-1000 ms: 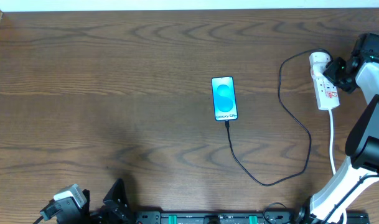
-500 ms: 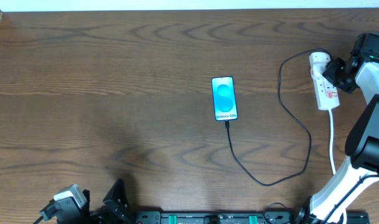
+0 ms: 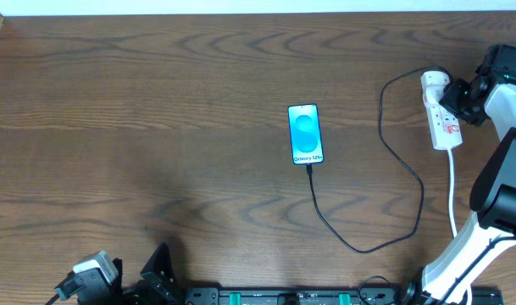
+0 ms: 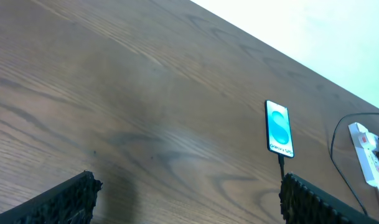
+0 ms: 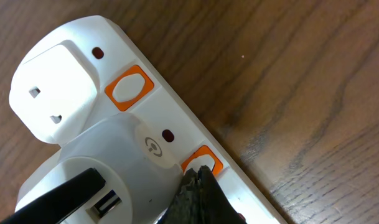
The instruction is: Plug charger to phone and switch on socket
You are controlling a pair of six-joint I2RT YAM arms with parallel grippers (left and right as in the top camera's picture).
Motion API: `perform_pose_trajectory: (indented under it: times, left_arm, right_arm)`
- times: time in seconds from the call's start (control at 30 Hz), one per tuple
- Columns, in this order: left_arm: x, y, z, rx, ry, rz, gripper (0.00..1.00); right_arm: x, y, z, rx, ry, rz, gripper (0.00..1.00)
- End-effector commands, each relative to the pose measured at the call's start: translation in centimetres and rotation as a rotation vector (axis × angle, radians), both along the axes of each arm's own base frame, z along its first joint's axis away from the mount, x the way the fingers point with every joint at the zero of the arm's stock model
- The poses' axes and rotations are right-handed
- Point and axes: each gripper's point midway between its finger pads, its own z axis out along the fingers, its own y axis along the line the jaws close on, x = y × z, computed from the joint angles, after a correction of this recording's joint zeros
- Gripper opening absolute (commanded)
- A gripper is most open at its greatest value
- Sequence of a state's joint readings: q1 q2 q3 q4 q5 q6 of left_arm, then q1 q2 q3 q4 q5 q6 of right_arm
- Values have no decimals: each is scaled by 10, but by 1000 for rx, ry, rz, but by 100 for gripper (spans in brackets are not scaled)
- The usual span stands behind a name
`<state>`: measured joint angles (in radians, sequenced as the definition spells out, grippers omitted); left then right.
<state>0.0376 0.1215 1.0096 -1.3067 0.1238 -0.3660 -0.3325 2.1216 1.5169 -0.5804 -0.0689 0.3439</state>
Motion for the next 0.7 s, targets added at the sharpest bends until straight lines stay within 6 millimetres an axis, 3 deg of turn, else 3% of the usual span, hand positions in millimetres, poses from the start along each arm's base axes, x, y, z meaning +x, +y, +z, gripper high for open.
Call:
perform_pose_trajectory:
  times: [0.0, 0.17, 0.3, 0.57, 0.67]
  left_arm:
    - [-1, 2, -2, 5, -2, 14, 93]
    - [-1, 2, -2, 5, -2, 14, 93]
    - [-1, 2, -2, 5, -2, 14, 93]
    - [-1, 2, -2, 5, -2, 14, 93]
    - [-1, 2, -2, 5, -2, 14, 93]
  right_arm:
    - [-3, 110, -71, 330, 64, 274, 1]
    - [-4, 124, -68, 333, 60, 343, 1]
    - [-2, 120, -57, 325, 46, 337, 1]
    - [6, 97, -1, 286, -55, 301, 1]
    - [6, 98, 8, 285, -67, 303, 1]
